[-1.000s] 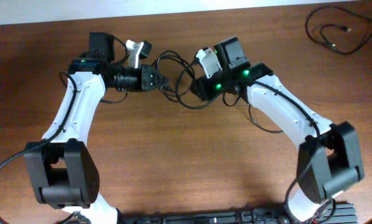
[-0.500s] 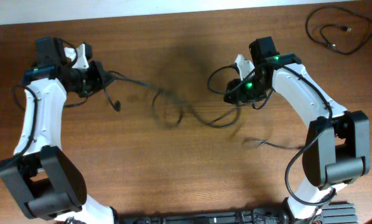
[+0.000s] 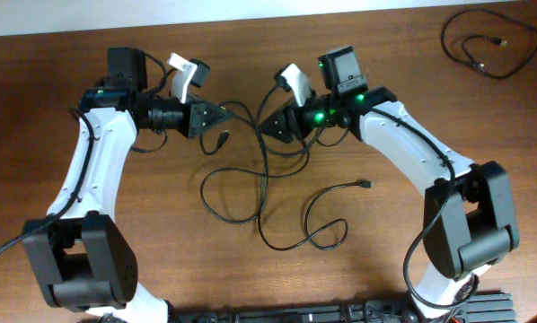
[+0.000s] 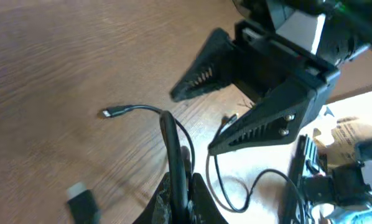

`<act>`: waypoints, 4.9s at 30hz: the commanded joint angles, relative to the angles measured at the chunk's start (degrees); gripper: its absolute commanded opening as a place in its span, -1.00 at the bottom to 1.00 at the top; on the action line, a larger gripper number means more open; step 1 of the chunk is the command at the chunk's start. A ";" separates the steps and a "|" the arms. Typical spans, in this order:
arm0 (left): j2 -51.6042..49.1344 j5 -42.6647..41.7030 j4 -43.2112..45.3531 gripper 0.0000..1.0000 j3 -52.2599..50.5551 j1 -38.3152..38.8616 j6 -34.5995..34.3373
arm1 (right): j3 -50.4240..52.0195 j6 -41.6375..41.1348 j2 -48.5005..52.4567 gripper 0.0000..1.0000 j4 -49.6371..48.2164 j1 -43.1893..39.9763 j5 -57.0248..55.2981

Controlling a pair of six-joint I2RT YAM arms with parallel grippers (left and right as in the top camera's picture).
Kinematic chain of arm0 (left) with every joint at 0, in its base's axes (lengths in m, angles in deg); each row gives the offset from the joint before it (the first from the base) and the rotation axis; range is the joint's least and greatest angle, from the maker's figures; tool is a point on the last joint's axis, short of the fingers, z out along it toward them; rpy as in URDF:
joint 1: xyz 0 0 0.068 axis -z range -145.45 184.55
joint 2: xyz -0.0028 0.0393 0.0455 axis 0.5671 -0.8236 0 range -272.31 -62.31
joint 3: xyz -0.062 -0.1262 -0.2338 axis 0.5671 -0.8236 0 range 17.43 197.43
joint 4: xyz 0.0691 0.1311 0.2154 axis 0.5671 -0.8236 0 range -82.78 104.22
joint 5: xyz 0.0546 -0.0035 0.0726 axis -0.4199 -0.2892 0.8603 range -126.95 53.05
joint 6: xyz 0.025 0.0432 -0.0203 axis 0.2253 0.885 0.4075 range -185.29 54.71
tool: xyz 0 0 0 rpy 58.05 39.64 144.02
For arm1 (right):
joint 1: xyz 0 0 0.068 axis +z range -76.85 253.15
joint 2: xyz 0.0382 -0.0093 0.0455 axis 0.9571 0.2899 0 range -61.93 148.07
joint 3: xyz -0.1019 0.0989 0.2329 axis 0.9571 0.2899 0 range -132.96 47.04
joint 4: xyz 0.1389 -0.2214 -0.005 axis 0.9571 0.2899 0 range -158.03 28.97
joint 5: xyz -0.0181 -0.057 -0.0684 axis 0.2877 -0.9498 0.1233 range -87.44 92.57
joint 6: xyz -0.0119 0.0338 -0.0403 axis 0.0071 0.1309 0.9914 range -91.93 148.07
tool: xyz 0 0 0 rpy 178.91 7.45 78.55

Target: Untangle cables

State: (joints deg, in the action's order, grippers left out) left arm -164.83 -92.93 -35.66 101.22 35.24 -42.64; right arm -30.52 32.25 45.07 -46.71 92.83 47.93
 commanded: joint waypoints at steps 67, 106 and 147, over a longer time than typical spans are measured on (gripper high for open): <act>-23.10 48.35 20.92 -0.62 0.68 32.39 -43.36 | -34.73 -10.88 -9.68 -0.92 10.86 -30.67 -21.24; -23.10 52.78 2.27 0.18 0.68 10.14 -43.41 | -37.09 -9.18 26.73 -0.15 27.28 4.26 -28.09; -23.10 52.78 2.25 0.98 0.68 10.45 -43.43 | -44.13 -9.51 7.04 -0.92 54.47 -43.82 -56.57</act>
State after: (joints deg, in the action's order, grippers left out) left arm -184.39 -39.89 -32.95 104.65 46.17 -85.89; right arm -74.28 26.46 53.62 4.96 53.27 -7.74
